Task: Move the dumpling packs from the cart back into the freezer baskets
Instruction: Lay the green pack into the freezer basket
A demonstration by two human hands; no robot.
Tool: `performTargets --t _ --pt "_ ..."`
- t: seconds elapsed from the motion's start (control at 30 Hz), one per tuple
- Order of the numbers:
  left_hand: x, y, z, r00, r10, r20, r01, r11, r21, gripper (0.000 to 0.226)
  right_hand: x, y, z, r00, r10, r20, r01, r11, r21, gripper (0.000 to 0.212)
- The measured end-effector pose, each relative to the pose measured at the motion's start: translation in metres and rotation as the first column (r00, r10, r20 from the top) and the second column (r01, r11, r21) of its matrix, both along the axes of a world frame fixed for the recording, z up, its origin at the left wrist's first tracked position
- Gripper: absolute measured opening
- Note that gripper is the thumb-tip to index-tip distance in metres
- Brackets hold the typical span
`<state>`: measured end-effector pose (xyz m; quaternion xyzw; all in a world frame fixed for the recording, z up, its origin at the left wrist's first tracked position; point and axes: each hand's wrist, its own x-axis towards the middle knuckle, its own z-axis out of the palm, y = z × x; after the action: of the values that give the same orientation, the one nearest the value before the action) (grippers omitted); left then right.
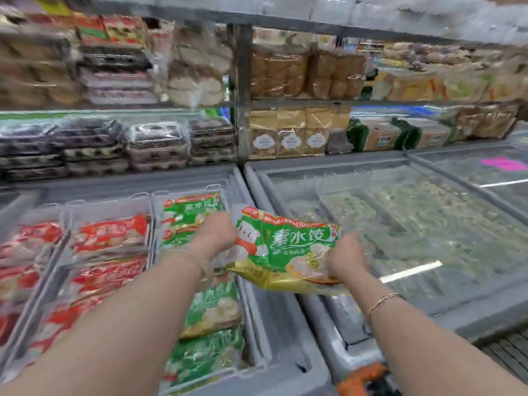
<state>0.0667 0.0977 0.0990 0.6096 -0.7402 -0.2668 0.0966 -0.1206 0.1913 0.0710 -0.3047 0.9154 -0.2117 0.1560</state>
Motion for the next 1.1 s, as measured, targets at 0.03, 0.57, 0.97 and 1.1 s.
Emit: performTargets --t 0.03,0.57,0.97,1.1 --pt "0.020 -0.007 -0.003 1.000 0.018 0.024 -0.018 1.000 0.001 0.020 0.020 -0.012 -0.004 1.000 0.029 0.006 -0.029 1.000 -0.002 0.040" --pt "0.172 -0.037 -0.157 0.967 0.174 0.188 -0.228 0.921 0.316 0.031 0.158 -0.085 -0.129 0.949 0.304 0.081 -0.314 0.926 0.209 0.034" --pt "0.181 0.004 -0.265 0.928 0.323 0.187 -0.366 0.695 0.619 0.021 0.165 -0.064 -0.240 0.950 0.218 0.224 -0.302 0.831 0.468 0.035" --pt "0.174 0.010 -0.277 0.911 0.293 0.291 -0.412 0.689 0.597 0.023 0.160 -0.058 -0.254 0.947 0.215 0.238 -0.312 0.788 0.531 0.044"
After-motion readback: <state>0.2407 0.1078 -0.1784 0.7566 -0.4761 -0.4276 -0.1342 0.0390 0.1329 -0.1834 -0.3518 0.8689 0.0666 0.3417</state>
